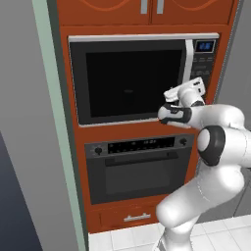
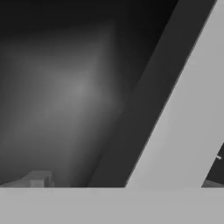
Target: Pick the mug from the counter and place it inside the microwave. Then close the microwave.
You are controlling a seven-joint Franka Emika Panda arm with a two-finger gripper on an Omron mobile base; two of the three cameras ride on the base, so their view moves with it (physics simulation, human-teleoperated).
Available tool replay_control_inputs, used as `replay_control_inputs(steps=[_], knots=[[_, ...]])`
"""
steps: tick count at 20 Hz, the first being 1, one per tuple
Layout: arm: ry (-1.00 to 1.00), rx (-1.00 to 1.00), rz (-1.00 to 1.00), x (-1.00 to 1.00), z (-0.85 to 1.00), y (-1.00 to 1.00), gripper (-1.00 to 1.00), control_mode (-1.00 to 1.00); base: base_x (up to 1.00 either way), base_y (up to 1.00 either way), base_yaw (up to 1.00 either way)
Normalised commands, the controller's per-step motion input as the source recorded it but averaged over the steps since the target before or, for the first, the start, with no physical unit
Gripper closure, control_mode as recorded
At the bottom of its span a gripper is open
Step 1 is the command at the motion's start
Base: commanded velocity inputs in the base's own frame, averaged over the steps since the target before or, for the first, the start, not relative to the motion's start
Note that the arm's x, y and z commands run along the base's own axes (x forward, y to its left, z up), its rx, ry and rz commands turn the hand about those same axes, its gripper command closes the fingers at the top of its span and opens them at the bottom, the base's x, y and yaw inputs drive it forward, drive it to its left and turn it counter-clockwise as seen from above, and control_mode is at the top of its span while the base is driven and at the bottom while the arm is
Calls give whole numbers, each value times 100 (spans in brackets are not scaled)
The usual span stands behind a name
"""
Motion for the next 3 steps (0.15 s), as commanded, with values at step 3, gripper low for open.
replay_control_inputs(steps=[3], knots=[[8,0,0,25,0,-5,-100,-100,0,0,0]])
